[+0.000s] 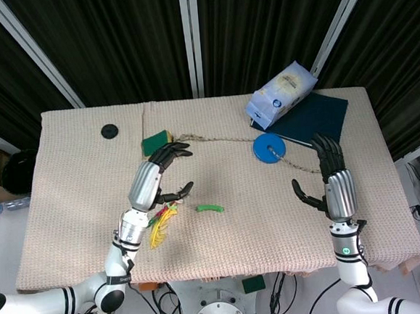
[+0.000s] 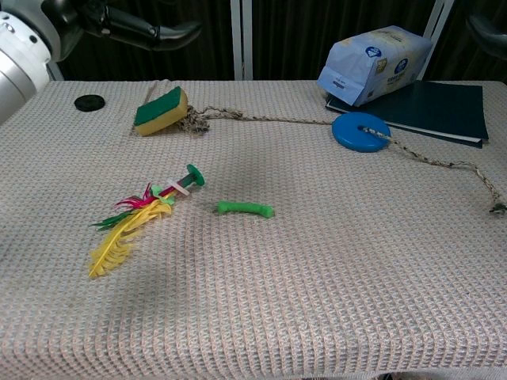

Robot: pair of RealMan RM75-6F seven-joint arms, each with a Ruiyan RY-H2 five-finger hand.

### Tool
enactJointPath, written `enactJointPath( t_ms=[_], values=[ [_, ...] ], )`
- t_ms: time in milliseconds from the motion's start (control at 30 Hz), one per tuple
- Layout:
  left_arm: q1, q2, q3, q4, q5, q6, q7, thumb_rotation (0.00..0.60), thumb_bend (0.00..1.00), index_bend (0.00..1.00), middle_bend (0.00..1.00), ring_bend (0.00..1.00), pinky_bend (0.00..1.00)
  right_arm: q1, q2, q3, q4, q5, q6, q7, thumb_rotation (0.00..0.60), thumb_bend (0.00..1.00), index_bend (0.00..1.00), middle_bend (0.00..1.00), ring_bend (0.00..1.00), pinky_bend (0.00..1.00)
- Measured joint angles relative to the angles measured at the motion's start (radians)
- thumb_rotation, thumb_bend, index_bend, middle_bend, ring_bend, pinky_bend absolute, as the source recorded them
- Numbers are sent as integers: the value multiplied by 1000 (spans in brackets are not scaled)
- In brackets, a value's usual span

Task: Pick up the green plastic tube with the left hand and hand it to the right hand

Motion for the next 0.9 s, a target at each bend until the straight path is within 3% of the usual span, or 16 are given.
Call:
enactJointPath(
  t_ms=[233, 467, 900],
  values=[
    [-13, -60, 69, 19, -100, -85, 254, 537, 256, 426, 257, 168, 230, -37, 23, 6, -11, 2, 79, 4, 600, 327, 0, 0, 0, 0],
    [-31, -161, 110, 97, -209, -128, 512, 521, 259, 455, 257, 154, 210, -72, 60, 11, -44, 6, 127, -13, 600, 327, 0, 0, 0, 0],
    [-58, -323, 134, 339, -233, -168, 577, 534, 270, 478, 258, 154, 210, -78, 44, 2, -35, 18, 129, -29, 600, 327, 0, 0, 0, 0]
  ],
)
